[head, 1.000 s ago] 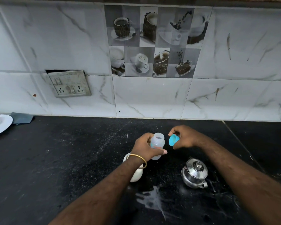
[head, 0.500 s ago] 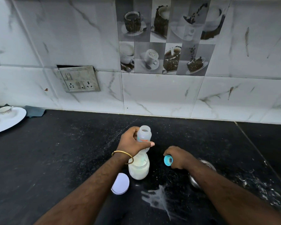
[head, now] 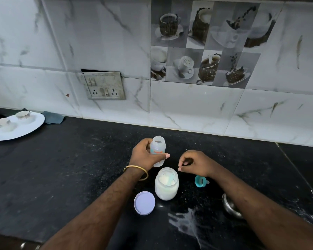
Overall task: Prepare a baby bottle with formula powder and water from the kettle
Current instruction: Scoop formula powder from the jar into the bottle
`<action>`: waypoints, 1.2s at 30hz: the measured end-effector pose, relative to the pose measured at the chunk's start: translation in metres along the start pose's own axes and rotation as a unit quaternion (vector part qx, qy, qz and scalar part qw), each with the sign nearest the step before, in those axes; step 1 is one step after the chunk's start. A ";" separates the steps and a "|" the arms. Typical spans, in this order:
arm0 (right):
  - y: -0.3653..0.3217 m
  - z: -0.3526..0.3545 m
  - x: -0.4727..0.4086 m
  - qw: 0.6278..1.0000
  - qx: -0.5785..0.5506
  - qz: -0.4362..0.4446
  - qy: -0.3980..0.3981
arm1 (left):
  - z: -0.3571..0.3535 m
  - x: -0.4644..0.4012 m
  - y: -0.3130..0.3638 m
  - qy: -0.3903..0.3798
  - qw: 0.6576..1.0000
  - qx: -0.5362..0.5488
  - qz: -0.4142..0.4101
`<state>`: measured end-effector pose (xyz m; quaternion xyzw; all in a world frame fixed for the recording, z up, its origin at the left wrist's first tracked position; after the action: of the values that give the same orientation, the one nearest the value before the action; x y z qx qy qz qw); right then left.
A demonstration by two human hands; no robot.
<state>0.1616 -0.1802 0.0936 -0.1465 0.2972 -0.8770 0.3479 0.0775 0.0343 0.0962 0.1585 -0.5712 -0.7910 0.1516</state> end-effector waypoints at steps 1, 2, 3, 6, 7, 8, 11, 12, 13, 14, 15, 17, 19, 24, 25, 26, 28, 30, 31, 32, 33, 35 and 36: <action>-0.011 -0.004 -0.005 0.999 0.024 0.020 -0.027 | 0.003 -0.001 -0.001 0.005 1.000 0.000 0.002; -0.020 -0.008 -0.010 0.996 0.052 0.036 -0.055 | 0.006 -0.001 -0.003 0.008 1.000 -0.002 0.002; -0.027 -0.014 -0.015 0.993 0.082 0.046 -0.077 | 0.008 -0.001 -0.005 0.009 1.000 -0.005 0.002; -0.045 -0.028 -0.026 0.966 0.232 0.034 -0.111 | 0.014 0.001 -0.008 0.004 1.000 -0.013 0.000; -0.050 -0.033 -0.029 0.947 0.296 0.017 -0.120 | 0.016 0.002 -0.009 0.001 1.000 -0.015 -0.001; -0.053 -0.037 -0.031 0.927 0.353 -0.001 -0.127 | 0.016 0.002 -0.010 -0.003 1.000 -0.017 -0.001; -0.058 -0.049 -0.035 0.883 0.446 -0.033 -0.142 | 0.019 0.004 -0.013 -0.008 1.000 -0.017 0.001; -0.059 -0.051 -0.035 0.875 0.460 -0.037 -0.144 | 0.019 0.004 -0.014 -0.009 1.000 -0.017 0.000; -0.059 -0.052 -0.035 0.870 0.469 -0.039 -0.145 | 0.020 0.005 -0.015 -0.009 1.000 -0.018 0.001; -0.060 -0.053 -0.034 0.869 0.471 -0.042 -0.145 | 0.020 0.005 -0.016 -0.010 1.000 -0.017 0.001; -0.061 -0.053 -0.034 0.873 0.465 -0.044 -0.143 | 0.020 0.006 -0.016 -0.011 1.000 -0.015 0.002; -0.063 -0.050 -0.033 0.893 0.426 -0.053 -0.137 | 0.021 0.006 -0.017 -0.012 1.000 -0.012 0.005; -0.063 -0.047 -0.032 0.915 0.377 -0.058 -0.130 | 0.022 0.006 -0.018 -0.008 1.000 -0.012 0.007; -0.061 -0.053 -0.026 0.942 0.310 -0.069 -0.106 | 0.020 0.007 -0.018 -0.004 1.000 -0.011 0.011; -0.061 -0.055 -0.025 0.946 0.298 -0.074 -0.104 | 0.019 0.008 -0.018 -0.005 1.000 -0.010 0.012; -0.061 -0.057 -0.024 0.950 0.282 -0.083 -0.105 | 0.019 0.008 -0.018 -0.005 1.000 -0.009 0.011; -0.059 -0.059 -0.023 0.957 0.245 -0.105 -0.113 | 0.019 0.009 -0.018 -0.005 1.000 -0.010 0.012; -0.056 -0.058 -0.024 0.961 0.218 -0.124 -0.119 | 0.019 0.009 -0.018 -0.004 1.000 -0.009 0.012; -0.054 -0.056 -0.024 0.963 0.201 -0.131 -0.119 | 0.020 0.010 -0.018 -0.004 1.000 -0.009 0.012; -0.053 -0.054 -0.024 0.967 0.181 -0.136 -0.119 | 0.020 0.010 -0.017 -0.004 1.000 -0.009 0.012; -0.051 -0.051 -0.024 0.970 0.162 -0.142 -0.116 | 0.020 0.010 -0.017 -0.004 1.000 -0.009 0.012; -0.046 -0.044 -0.023 0.974 0.129 -0.152 -0.103 | 0.020 0.009 -0.018 -0.004 1.000 -0.009 0.013; -0.044 -0.041 -0.023 0.976 0.115 -0.158 -0.091 | 0.020 0.009 -0.019 -0.004 1.000 -0.011 0.013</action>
<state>0.1358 -0.1218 0.0882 -0.2302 0.1348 -0.9322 0.2448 0.0598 0.0532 0.0837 0.1461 -0.5652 -0.7957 0.1614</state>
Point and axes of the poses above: each hand's wrist, its own x-axis away from the middle knuckle, its own z-axis out of the back of the hand, y = z × x, the point moved 1 cm from there along -x, towards the middle knuckle
